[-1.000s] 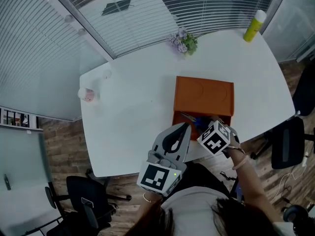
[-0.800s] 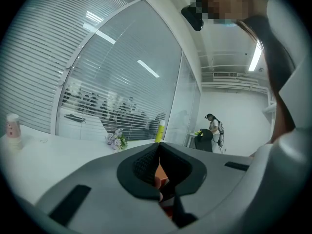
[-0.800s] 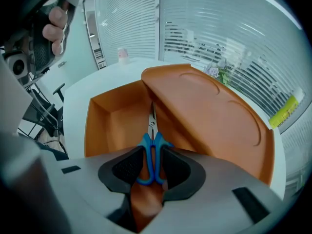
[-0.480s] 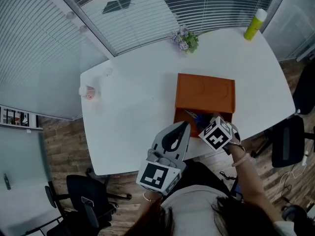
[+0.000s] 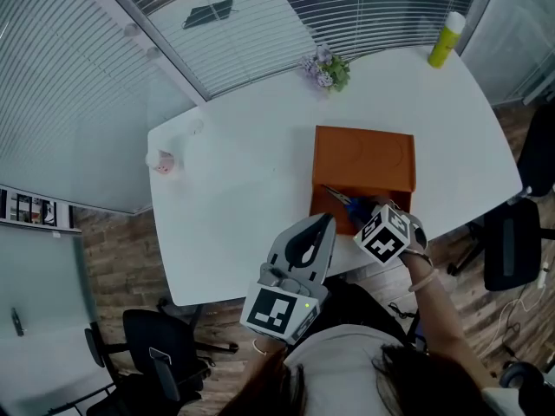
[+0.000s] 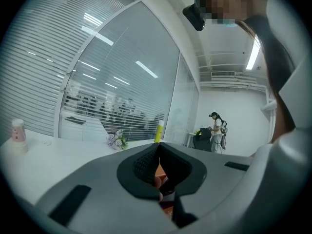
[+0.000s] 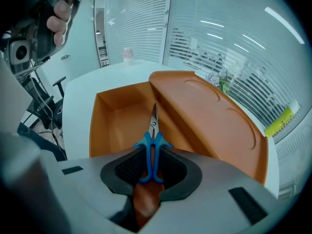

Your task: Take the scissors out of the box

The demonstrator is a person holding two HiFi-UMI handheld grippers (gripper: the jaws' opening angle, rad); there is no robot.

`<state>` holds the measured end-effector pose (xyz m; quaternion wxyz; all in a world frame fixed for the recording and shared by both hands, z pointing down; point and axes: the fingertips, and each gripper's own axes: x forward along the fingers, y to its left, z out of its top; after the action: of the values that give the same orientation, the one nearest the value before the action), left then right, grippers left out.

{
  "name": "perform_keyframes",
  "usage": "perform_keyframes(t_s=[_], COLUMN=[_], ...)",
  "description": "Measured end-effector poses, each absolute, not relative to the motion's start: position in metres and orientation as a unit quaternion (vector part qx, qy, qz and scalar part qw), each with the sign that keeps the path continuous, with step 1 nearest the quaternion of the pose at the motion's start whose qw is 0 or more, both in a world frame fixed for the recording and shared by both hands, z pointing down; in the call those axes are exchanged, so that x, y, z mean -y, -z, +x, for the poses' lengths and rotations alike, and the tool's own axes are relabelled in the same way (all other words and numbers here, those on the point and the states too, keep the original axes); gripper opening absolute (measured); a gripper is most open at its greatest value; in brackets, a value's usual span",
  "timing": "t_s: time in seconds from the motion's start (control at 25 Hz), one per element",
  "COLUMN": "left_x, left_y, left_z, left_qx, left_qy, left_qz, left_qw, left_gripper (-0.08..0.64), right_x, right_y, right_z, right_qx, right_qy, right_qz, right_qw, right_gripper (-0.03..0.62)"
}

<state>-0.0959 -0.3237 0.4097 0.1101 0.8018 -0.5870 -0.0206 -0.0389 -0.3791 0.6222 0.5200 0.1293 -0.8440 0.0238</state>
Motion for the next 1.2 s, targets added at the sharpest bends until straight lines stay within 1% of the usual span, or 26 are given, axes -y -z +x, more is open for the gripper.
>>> perform_keyframes(t_s=[0.68,1.2], left_x=[0.297,0.267], left_y=[-0.396,-0.376], left_z=[-0.098,-0.090], left_qx=[0.581,0.572], left_qy=[0.015,0.015], left_qz=[0.808,0.817], left_qw=[0.095,0.069], left_gripper=[0.020,0.018], right_x=[0.360,0.343], right_y=[-0.586,-0.558], right_z=[-0.040,-0.031], right_qx=[0.863,0.870], right_qy=[-0.031,-0.020], right_qz=[0.161,0.195], right_qw=[0.477,0.452], right_gripper=[0.110,0.110])
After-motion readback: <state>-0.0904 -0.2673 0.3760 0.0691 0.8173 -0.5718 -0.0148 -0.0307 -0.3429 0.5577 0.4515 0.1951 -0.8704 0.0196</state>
